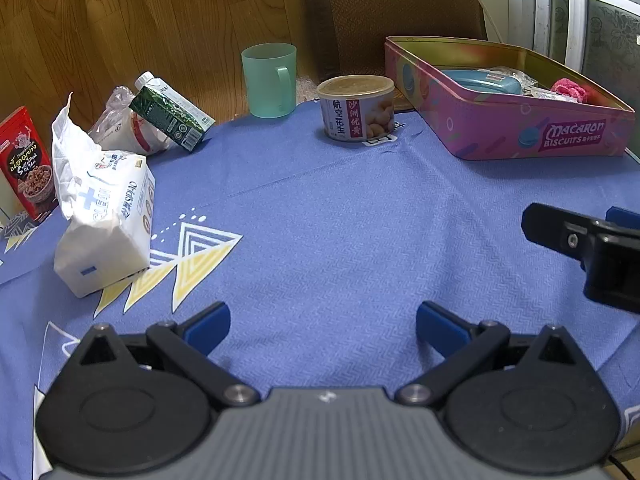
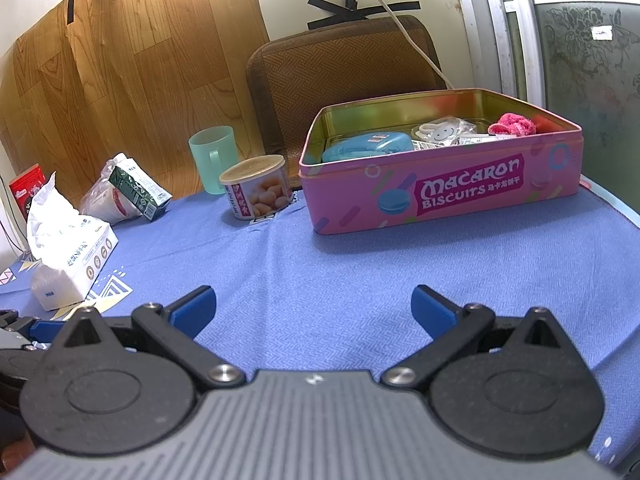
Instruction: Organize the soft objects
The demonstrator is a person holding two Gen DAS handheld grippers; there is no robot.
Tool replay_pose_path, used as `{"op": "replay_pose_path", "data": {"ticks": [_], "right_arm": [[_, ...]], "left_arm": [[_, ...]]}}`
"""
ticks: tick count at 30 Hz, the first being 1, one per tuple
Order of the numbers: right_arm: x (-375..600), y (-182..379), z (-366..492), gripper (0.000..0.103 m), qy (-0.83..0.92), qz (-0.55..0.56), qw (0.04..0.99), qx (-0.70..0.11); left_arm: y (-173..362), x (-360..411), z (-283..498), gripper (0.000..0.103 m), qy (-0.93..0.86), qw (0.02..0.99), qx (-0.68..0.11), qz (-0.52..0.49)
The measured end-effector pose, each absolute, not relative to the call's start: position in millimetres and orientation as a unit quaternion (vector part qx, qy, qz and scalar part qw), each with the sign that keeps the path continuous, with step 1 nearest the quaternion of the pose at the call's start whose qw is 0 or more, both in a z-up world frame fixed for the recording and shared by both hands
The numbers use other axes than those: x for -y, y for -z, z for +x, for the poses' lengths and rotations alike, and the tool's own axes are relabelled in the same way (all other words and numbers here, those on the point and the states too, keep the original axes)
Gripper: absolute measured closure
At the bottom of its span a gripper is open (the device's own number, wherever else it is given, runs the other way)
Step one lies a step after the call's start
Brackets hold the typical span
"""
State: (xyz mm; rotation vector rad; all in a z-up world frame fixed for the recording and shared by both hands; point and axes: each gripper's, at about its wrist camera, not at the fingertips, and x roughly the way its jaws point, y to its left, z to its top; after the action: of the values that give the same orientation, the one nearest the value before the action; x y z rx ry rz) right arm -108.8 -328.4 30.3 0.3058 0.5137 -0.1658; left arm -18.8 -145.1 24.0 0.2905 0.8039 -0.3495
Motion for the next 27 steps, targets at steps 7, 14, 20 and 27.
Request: {"op": "replay_pose_path", "data": {"ticks": [7,14,20,27], "right_arm": [[328.4,-30.1,-108.5,0.000,0.081,0.150,0.952,-0.253],[327.8,-30.4,-108.7,0.000,0.082,0.150,0.952,-0.253],[327.7,-30.7,-108.7,0.000,0.082,0.150,0.952,-0.253],[326.7,-29.6,-107.5,0.000,0.081,0.148,0.953,-0.253]], "left_arm": [[-24.0,144.8,-18.6,0.000,0.169,0.895,-0.388,0.140],[-23.8,144.5,-18.4,0.000,0.169,0.895,-0.389,0.140],[-23.4,143.9,-17.8,0.000,0.169,0.895,-0.388,0.141],[-23.4,144.3,-17.0,0.000,0.171,0.895,-0.388,0.141]]}}
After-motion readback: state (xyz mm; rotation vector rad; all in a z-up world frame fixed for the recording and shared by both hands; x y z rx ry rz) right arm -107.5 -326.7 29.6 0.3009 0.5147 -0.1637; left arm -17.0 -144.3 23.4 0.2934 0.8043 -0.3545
